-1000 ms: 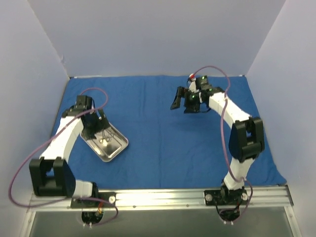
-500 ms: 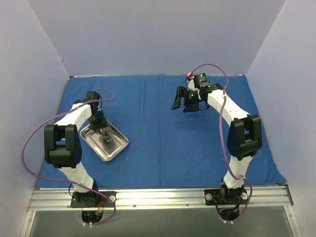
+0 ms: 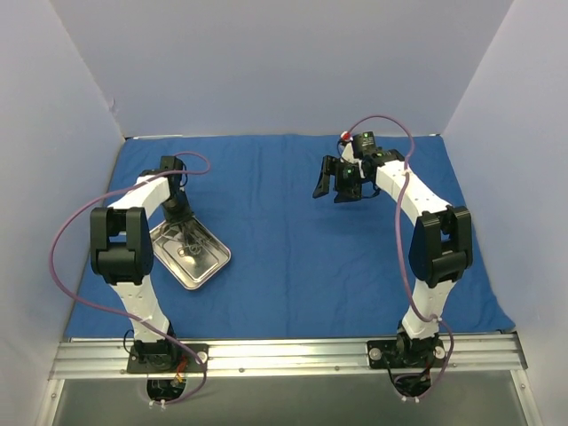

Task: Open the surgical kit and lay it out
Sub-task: Pick up the medical item from the container.

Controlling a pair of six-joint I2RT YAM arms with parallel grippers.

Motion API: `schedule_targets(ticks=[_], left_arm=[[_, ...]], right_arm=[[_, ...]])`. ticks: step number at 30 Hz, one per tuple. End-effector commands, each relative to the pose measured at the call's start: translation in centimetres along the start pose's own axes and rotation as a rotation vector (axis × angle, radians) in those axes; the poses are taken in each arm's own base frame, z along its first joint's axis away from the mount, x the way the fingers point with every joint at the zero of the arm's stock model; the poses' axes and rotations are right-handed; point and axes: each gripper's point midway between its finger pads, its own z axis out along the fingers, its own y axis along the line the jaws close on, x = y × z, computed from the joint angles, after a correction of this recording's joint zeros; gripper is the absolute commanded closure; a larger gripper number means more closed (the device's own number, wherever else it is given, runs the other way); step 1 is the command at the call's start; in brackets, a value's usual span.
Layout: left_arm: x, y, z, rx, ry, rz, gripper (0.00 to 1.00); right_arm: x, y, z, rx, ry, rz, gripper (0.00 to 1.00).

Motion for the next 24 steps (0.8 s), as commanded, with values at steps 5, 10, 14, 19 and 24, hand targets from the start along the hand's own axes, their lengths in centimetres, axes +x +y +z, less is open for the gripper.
schedule_targets(ticks=[5,10,14,19,24], left_arm=[[-1.1,0.4,-0.3,-0.023,-0.039,0.036,0.66],[-0.2,0.6,0.9,-0.026,-0.008,0.047,0.62],[0.4,0.5,1.6,-0.024,0.025,0.044,0.62],[1.0,0.9,2.1,-0.026,0.058,0.037,0.62],[1.8,1.2,3.0,-0.018,0.101,0.033,0.66]], right_arm=[[-0.9,0.5,-1.7,-0.013,-0.031,-0.012,0.28],[-1.2,0.4,-1.6,-0.018,-0.037,-0.003,0.28],[-1.5,0.5,-1.6,-0.021,-0.044,-0.002,0.29],[-1.5,0.4,-1.4,-0.024,-0.045,0.008,0.29],[-1.4,0.5,-1.3,-0.026,-0.051,0.019,0.29]])
